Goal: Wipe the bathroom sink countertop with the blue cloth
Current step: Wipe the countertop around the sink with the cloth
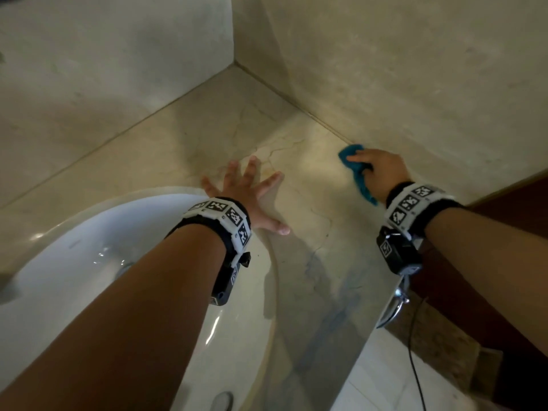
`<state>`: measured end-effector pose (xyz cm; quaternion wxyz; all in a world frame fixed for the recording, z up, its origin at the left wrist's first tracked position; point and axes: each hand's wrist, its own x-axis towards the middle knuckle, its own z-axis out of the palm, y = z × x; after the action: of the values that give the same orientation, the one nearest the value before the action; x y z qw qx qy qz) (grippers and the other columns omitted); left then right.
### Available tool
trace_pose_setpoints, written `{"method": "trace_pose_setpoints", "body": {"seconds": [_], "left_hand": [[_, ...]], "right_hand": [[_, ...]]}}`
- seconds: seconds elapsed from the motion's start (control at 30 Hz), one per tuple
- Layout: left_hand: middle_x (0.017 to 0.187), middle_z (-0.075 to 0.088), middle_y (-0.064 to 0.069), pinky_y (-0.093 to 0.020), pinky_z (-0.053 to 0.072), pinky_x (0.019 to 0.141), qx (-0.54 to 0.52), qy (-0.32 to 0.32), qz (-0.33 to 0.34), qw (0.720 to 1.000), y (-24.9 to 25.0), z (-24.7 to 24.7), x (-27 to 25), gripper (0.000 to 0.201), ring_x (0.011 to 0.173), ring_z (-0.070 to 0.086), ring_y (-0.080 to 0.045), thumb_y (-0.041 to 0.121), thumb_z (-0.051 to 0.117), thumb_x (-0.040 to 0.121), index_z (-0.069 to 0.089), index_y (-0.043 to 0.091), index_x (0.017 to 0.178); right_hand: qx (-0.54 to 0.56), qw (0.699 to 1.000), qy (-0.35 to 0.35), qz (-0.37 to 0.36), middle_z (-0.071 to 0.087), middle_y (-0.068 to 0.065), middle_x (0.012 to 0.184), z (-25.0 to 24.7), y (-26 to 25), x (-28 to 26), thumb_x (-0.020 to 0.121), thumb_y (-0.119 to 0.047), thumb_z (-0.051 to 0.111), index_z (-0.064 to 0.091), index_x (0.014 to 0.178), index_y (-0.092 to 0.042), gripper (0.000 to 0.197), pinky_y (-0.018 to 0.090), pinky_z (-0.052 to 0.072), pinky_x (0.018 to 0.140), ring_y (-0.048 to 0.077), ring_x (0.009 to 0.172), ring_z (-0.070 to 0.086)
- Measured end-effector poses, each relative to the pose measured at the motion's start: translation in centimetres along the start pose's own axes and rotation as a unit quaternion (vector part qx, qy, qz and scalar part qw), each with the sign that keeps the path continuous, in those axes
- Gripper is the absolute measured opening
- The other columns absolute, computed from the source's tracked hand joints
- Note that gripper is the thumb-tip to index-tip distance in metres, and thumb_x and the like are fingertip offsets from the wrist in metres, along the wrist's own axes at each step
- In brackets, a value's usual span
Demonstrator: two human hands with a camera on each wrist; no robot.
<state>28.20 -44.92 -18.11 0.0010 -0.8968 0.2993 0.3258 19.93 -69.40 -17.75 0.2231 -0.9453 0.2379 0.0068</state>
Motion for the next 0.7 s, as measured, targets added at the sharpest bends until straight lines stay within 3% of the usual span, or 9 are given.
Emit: {"method": "trace_pose_setpoints", "body": {"seconds": [0.07, 0.17, 0.23, 0.33, 0.43, 0.53, 0.6, 0.7], "left_hand": [[0.15, -0.034, 0.012, -0.072, -0.009, 0.103, 0.002, 0.001, 0.0, 1.0, 0.0, 0.0, -0.1, 0.113, 0.139, -0.031, -0.026, 0.083, 0.06, 0.054, -0.013, 0.06, 0.136], [0.15, -0.033, 0.012, -0.073, -0.006, 0.103, 0.01, 0.003, 0.0, 1.0, 0.1, -0.1, -0.1, 0.112, 0.139, -0.03, -0.027, 0.082, 0.06, 0.055, -0.013, 0.059, 0.136], [0.152, -0.03, 0.011, -0.073, -0.003, 0.103, 0.018, 0.01, 0.001, 1.0, 0.3, -0.2, -0.2, 0.111, 0.14, -0.027, -0.028, 0.081, 0.06, 0.056, -0.011, 0.058, 0.137], [0.154, -0.027, 0.007, -0.073, -0.001, 0.104, 0.038, 0.027, 0.001, 0.999, 0.5, 0.1, -0.3, 0.111, 0.142, -0.023, -0.029, 0.083, 0.057, 0.056, -0.011, 0.055, 0.139], [0.154, -0.028, 0.005, -0.069, -0.003, 0.107, 0.049, 0.032, -0.004, 0.998, 0.5, 0.5, -0.4, 0.109, 0.142, -0.022, -0.028, 0.084, 0.052, 0.06, -0.013, 0.051, 0.141], [0.153, -0.029, 0.004, -0.067, -0.003, 0.109, 0.048, 0.035, -0.006, 0.998, 0.4, 0.7, -0.6, 0.106, 0.142, -0.022, -0.027, 0.082, 0.051, 0.064, -0.014, 0.05, 0.142], [0.154, -0.027, 0.003, -0.066, 0.0, 0.11, 0.047, 0.035, -0.003, 0.998, 0.6, 0.8, -0.7, 0.104, 0.143, -0.021, -0.028, 0.08, 0.051, 0.066, -0.013, 0.049, 0.143], [0.156, -0.018, -0.002, -0.065, 0.009, 0.11, 0.056, 0.054, 0.009, 0.997, 1.1, 1.0, -1.0, 0.096, 0.144, -0.011, -0.034, 0.073, 0.053, 0.072, -0.004, 0.045, 0.144]], "right_hand": [[-0.001, 1.0, -0.019, -0.003, 0.048, 0.013, 0.139, 0.5, 0.1, -0.8, 0.088, 0.004, 0.047, 0.057, 0.126, -0.007, 0.04, 0.02, 0.024, 0.106, 0.029, 0.129, 0.042], [-0.042, 0.989, -0.06, -0.127, 0.051, 0.015, 0.136, 1.6, -0.2, -4.8, 0.087, 0.006, 0.051, 0.062, 0.12, -0.006, 0.037, 0.016, 0.022, 0.105, 0.029, 0.126, 0.047], [-0.049, 0.98, -0.097, -0.169, 0.055, 0.015, 0.131, 1.8, -0.4, -8.1, 0.085, 0.005, 0.055, 0.066, 0.113, -0.006, 0.032, 0.011, 0.023, 0.101, 0.026, 0.119, 0.054], [-0.049, 0.966, -0.121, -0.222, 0.063, 0.019, 0.118, 1.3, 0.1, -8.7, 0.079, 0.001, 0.059, 0.071, 0.103, -0.003, 0.027, 0.016, 0.031, 0.097, 0.032, 0.105, 0.064], [0.009, 0.994, -0.046, -0.095, 0.053, 0.016, 0.133, 0.5, 1.5, -5.3, 0.086, 0.009, 0.05, 0.063, 0.116, -0.003, 0.035, 0.017, 0.025, 0.106, 0.03, 0.125, 0.049], [0.008, 1.0, 0.012, 0.003, 0.053, 0.014, 0.134, 0.1, 2.4, -3.3, 0.088, 0.003, 0.049, 0.06, 0.121, -0.009, 0.037, 0.025, 0.029, 0.107, 0.031, 0.125, 0.047], [0.009, 1.0, -0.005, -0.015, 0.055, 0.016, 0.131, 0.7, 1.4, -4.6, 0.089, -0.002, 0.052, 0.062, 0.12, -0.007, 0.033, 0.027, 0.029, 0.106, 0.031, 0.123, 0.049], [0.005, 0.992, -0.06, -0.108, 0.064, 0.017, 0.117, 2.3, -0.5, -9.5, 0.086, 0.0, 0.056, 0.068, 0.108, -0.003, 0.025, 0.033, 0.039, 0.101, 0.024, 0.111, 0.058]]}}
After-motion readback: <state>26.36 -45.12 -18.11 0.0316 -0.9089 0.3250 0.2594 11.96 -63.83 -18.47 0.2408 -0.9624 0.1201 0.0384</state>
